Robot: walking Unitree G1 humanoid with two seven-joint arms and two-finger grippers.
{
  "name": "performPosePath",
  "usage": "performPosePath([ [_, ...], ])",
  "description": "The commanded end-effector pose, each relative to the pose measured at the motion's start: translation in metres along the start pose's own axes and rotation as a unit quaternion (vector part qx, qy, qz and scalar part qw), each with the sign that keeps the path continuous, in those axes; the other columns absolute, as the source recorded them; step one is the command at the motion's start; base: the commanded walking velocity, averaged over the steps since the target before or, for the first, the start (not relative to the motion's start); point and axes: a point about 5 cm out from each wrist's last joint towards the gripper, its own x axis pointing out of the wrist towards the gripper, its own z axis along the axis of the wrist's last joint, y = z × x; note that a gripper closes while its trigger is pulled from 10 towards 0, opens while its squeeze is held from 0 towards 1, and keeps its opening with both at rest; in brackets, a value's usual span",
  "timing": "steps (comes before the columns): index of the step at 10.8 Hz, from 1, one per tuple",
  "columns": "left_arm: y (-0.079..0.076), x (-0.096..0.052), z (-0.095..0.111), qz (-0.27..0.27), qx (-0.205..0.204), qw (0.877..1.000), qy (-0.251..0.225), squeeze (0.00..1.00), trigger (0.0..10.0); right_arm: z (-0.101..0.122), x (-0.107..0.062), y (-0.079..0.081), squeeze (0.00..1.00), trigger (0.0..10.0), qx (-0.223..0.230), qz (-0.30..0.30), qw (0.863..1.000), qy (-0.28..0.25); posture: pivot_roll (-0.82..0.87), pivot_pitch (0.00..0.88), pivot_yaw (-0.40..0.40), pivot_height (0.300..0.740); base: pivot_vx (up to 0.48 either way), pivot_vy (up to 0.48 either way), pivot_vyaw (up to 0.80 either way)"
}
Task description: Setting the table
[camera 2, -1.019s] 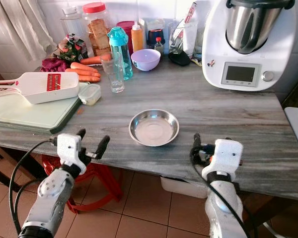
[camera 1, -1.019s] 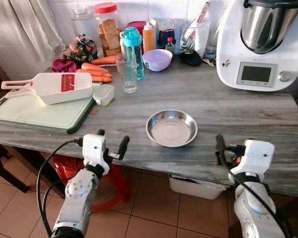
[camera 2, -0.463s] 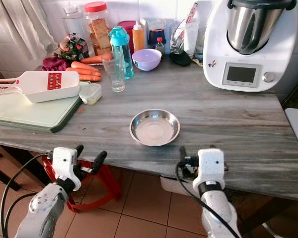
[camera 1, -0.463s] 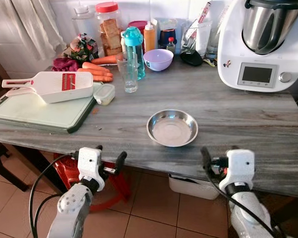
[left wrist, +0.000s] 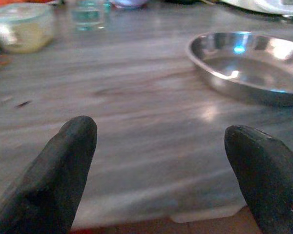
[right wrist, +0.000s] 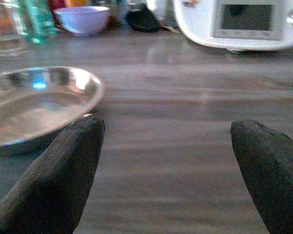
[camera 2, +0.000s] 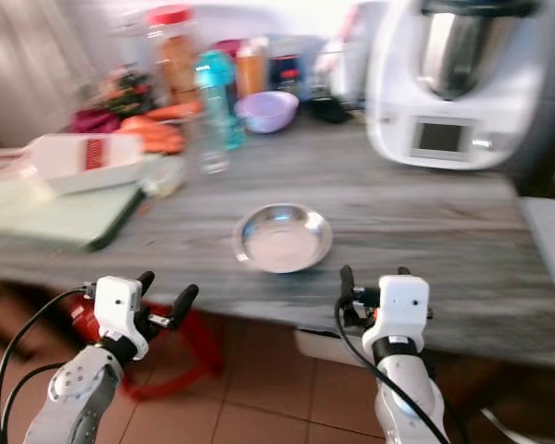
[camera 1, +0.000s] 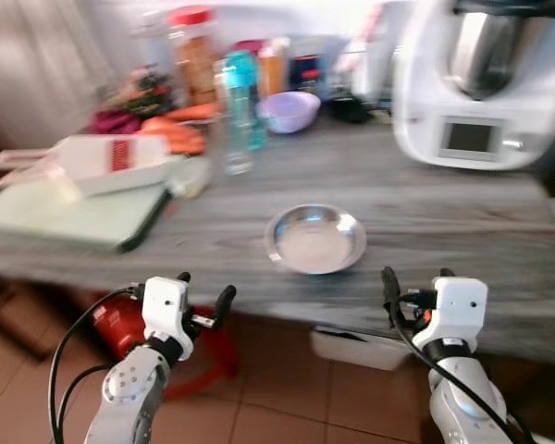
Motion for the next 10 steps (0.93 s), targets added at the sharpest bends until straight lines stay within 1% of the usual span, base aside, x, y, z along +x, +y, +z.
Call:
performPosePath([
  [1,-0.002,0.001,0.002,-0.004,0.007,1.000,0.003,0.00,10.0,0.005,0.000,-0.001,0.00,10.0,0.004,-0.003,1.000,-0.009,0.00,0.016,0.065,0.740,0.000,0.000,-0.80],
  [2,-0.001,0.002,0.002,-0.002,0.007,1.000,0.006,0.00,10.0,0.005,0.000,0.000,0.00,10.0,0.007,-0.003,1.000,-0.009,0.00,0.017,0.066,0.740,0.000,0.000,-0.52],
  [5,-0.003,0.006,0.005,-0.002,0.024,1.000,0.003,0.00,10.0,0.005,0.003,-0.002,0.00,10.0,0.013,-0.010,1.000,-0.008,0.00,0.015,0.064,0.740,0.000,0.000,0.00],
  [7,-0.002,0.010,0.010,0.009,0.022,1.000,-0.001,0.00,10.0,0.004,0.004,-0.004,0.00,10.0,0.024,-0.021,0.999,-0.005,0.01,0.016,0.064,0.740,0.000,0.000,0.00],
  [9,-0.008,0.013,0.010,0.006,0.030,1.000,-0.005,0.00,10.0,0.004,0.004,-0.004,0.00,10.0,0.022,-0.022,0.999,-0.010,0.01,0.015,0.066,0.740,-0.270,0.000,0.00],
  [10,-0.007,0.016,0.013,0.015,0.032,0.999,-0.013,0.00,10.0,0.008,0.005,-0.006,0.00,10.0,-0.001,-0.031,0.999,-0.033,0.01,0.013,0.066,0.740,-0.289,0.000,0.00],
])
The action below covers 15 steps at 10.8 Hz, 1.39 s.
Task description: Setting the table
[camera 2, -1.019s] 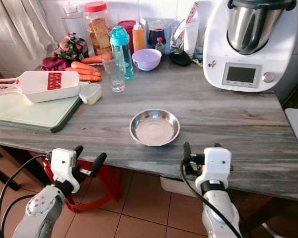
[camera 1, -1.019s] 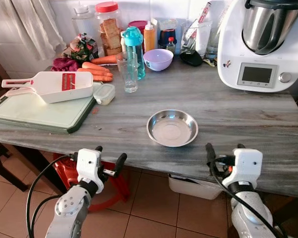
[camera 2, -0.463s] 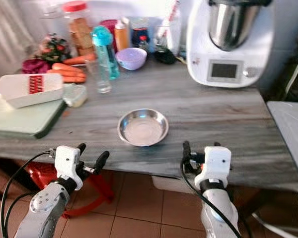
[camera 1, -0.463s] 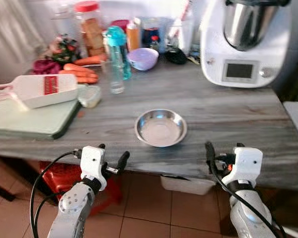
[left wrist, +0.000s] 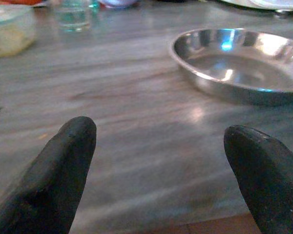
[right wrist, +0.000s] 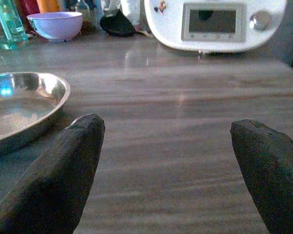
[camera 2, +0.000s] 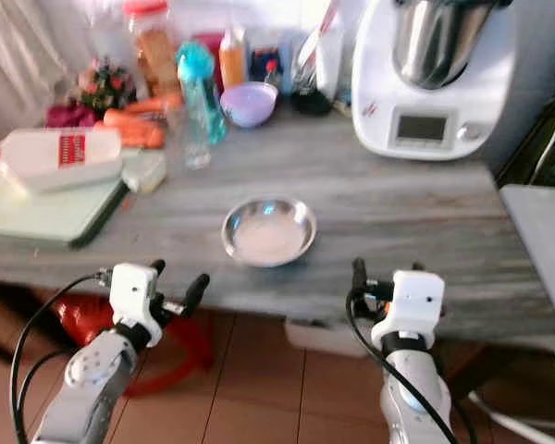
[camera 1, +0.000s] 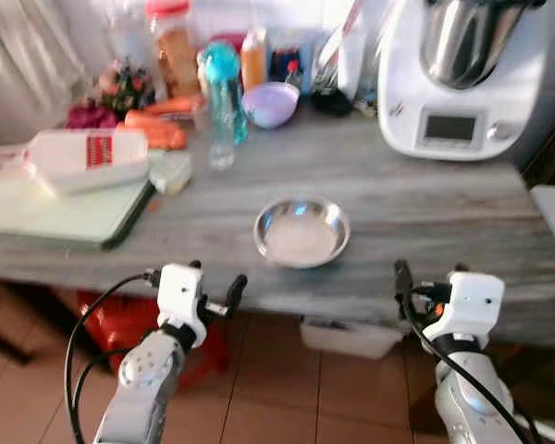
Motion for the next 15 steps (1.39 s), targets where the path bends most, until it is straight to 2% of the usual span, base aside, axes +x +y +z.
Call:
performPosePath([
  [1,0.0042,-0.0005,0.0009,0.010,0.007,1.000,-0.001,0.00,10.0,-0.0013,0.0004,0.0007,0.00,10.0,-0.002,-0.006,1.000,0.000,0.01,0.012,0.067,0.740,-0.296,0.000,0.00],
  [2,0.0057,0.0001,0.0021,0.024,0.026,0.999,-0.007,0.00,10.0,-0.0014,-0.0014,0.0009,0.00,10.0,0.002,-0.008,1.000,-0.013,0.01,0.011,0.067,0.740,-0.270,0.000,0.00],
  [4,0.0081,0.0010,0.0025,0.032,0.032,0.999,-0.010,0.00,10.0,-0.0020,-0.0016,0.0035,0.00,10.0,0.007,-0.003,1.000,-0.012,0.01,0.009,0.066,0.740,-0.334,0.000,0.00],
  [5,0.0075,0.0012,0.0018,0.031,0.030,0.999,-0.008,0.00,10.0,-0.0029,-0.0015,0.0046,0.00,10.0,0.017,0.000,1.000,-0.008,0.01,0.007,0.066,0.740,-0.307,0.000,0.00],
  [10,0.0074,0.0015,-0.0012,0.034,0.030,0.999,-0.005,0.00,10.0,-0.0058,-0.0017,0.0010,0.00,10.0,0.009,-0.016,1.000,-0.014,0.01,0.003,0.064,0.740,-0.304,0.000,0.00],
  [12,0.0059,0.0021,-0.0020,0.029,0.017,0.999,-0.006,0.00,10.0,-0.0069,-0.0022,0.0002,0.00,10.0,0.010,-0.020,1.000,-0.012,0.01,0.005,0.063,0.740,-0.253,0.000,-0.71],
  [13,0.0057,0.0021,-0.0015,0.031,0.024,0.999,-0.008,0.00,10.0,-0.0059,-0.0029,0.0023,0.00,10.0,0.013,-0.010,1.000,-0.018,0.01,0.005,0.063,0.740,-0.240,0.000,0.00],
  [14,0.0052,0.0023,-0.0018,0.030,0.019,0.999,-0.009,0.00,10.0,-0.0055,-0.0034,0.0039,0.00,10.0,-0.012,-0.009,1.000,-0.021,0.01,0.007,0.063,0.740,0.000,0.000,0.00],
  [15,0.0060,0.0028,-0.0016,0.034,0.011,0.999,-0.014,0.00,10.0,-0.0097,-0.0038,0.0058,0.00,10.0,-0.002,0.002,1.000,0.000,0.01,0.007,0.062,0.740,0.000,0.000,0.00],
])
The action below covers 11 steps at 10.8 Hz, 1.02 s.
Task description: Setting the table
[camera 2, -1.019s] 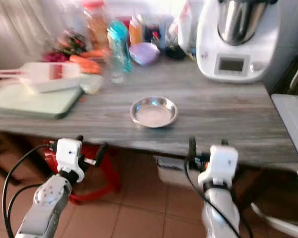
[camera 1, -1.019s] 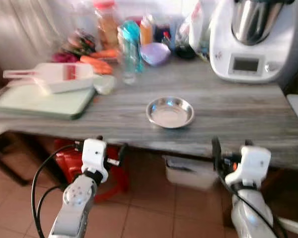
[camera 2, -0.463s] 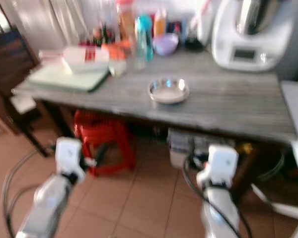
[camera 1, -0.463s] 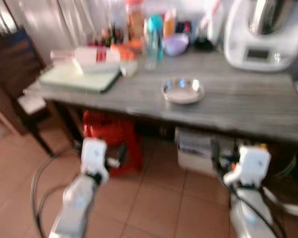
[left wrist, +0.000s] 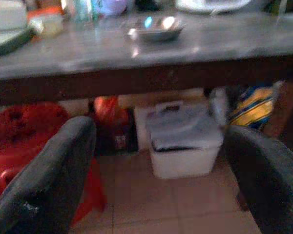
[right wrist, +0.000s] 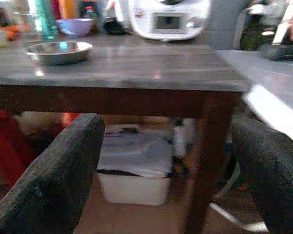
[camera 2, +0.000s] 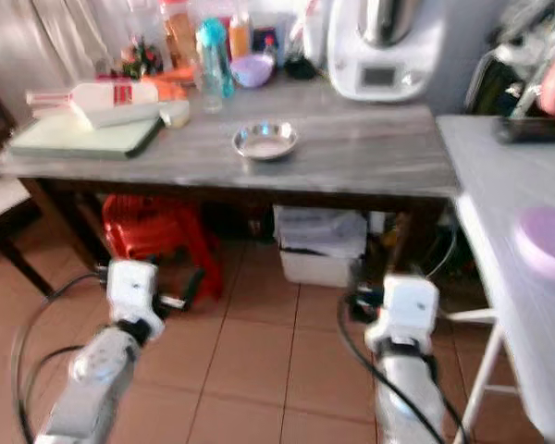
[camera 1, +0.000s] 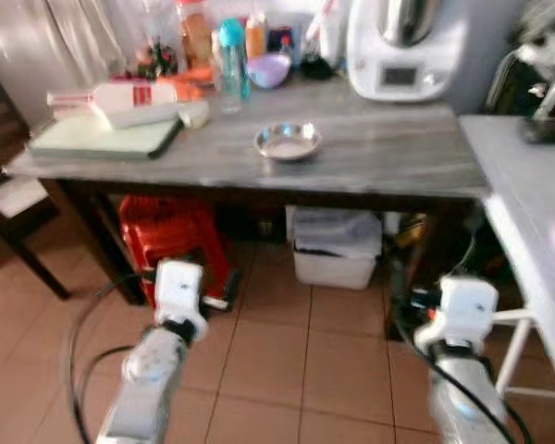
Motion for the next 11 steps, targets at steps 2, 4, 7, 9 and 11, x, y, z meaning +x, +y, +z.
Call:
performPosePath([
  [2,0.006,-0.001,0.000,-0.002,0.001,1.000,0.000,0.00,10.0,0.000,0.000,0.004,0.00,10.0,0.001,0.002,1.000,0.005,0.00,0.009,0.062,0.740,0.000,0.000,0.00],
  [4,0.008,0.000,0.003,0.019,0.015,0.999,-0.024,0.00,10.0,-0.001,-0.001,0.007,0.00,10.0,0.023,0.019,1.000,0.002,0.00,0.009,0.062,0.740,0.000,0.000,0.00],
  [7,0.014,-0.002,0.001,0.032,-0.033,0.998,-0.036,0.00,10.0,0.003,-0.004,0.007,0.00,10.0,0.055,0.025,0.998,-0.010,0.00,0.010,0.063,0.740,0.000,0.000,0.00],
  [9,0.013,-0.006,-0.001,0.042,-0.022,0.998,-0.050,0.00,10.0,0.006,-0.005,0.005,0.00,10.0,0.038,0.017,0.999,-0.024,0.00,0.001,0.068,0.740,0.000,0.000,0.00],
  [11,0.015,-0.010,-0.008,0.044,-0.015,0.998,-0.047,0.00,10.0,0.000,-0.010,0.005,0.00,10.0,0.047,0.023,0.998,-0.025,0.00,0.000,0.067,0.740,0.000,0.000,0.00],
])
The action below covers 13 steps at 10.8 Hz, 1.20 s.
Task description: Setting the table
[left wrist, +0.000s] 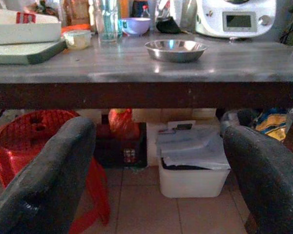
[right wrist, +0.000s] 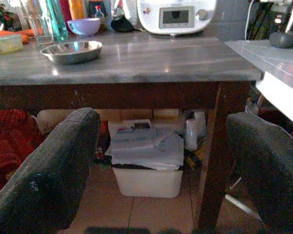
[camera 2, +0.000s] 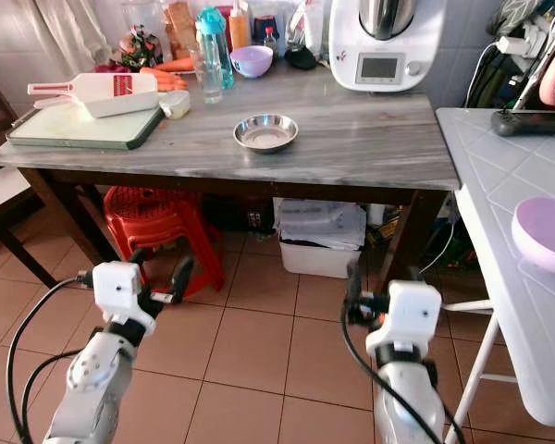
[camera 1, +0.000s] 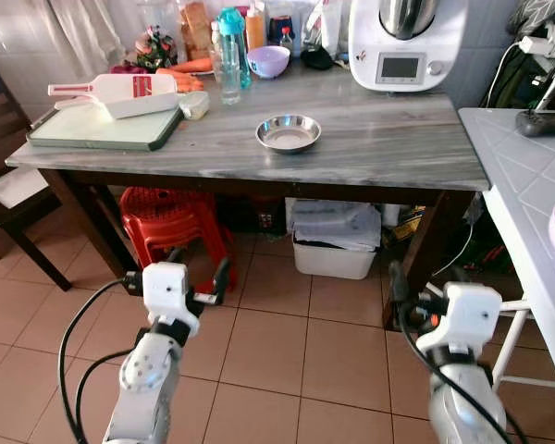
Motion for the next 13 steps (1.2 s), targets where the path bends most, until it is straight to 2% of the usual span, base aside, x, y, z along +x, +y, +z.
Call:
performPosePath([
  [1,0.002,-0.002,-0.003,0.002,0.011,1.000,0.004,0.00,10.0,0.001,0.000,0.000,0.00,10.0,-0.001,0.000,1.000,-0.005,0.01,0.000,0.061,0.740,0.000,0.000,0.00],
  [2,0.000,-0.001,0.000,-0.005,0.026,1.000,0.000,0.00,10.0,0.000,0.002,0.000,0.00,10.0,-0.002,-0.001,1.000,-0.005,0.01,0.000,0.057,0.740,0.000,0.000,0.00],
  [5,0.000,-0.001,0.000,-0.005,0.028,1.000,-0.002,0.00,10.0,0.000,0.002,0.000,0.00,10.0,-0.002,0.000,1.000,-0.007,0.01,0.000,0.057,0.740,0.000,0.000,0.00],
  [6,-0.004,-0.003,0.002,-0.138,0.039,0.988,0.048,0.00,10.0,-0.006,0.005,0.000,0.00,10.0,-0.007,0.017,1.000,0.008,0.04,0.000,0.042,0.740,0.000,0.000,0.00],
  [7,-0.010,-0.011,-0.001,-0.167,0.047,0.983,0.058,0.00,10.0,-0.007,0.003,-0.001,0.00,10.0,-0.014,0.016,1.000,0.015,0.04,0.000,0.053,0.740,0.000,0.000,0.00],
  [9,-0.011,-0.012,-0.007,-0.100,0.042,0.993,0.042,0.00,10.0,-0.004,0.003,-0.007,0.00,10.0,-0.017,0.015,1.000,0.013,0.03,0.000,0.058,0.740,0.000,0.000,0.00],
  [13,-0.001,-0.013,-0.009,-0.052,0.070,0.995,0.039,0.00,10.0,0.002,0.003,-0.014,0.00,10.0,-0.031,0.019,0.999,0.004,0.03,0.000,0.059,0.740,0.000,0.000,0.00],
])
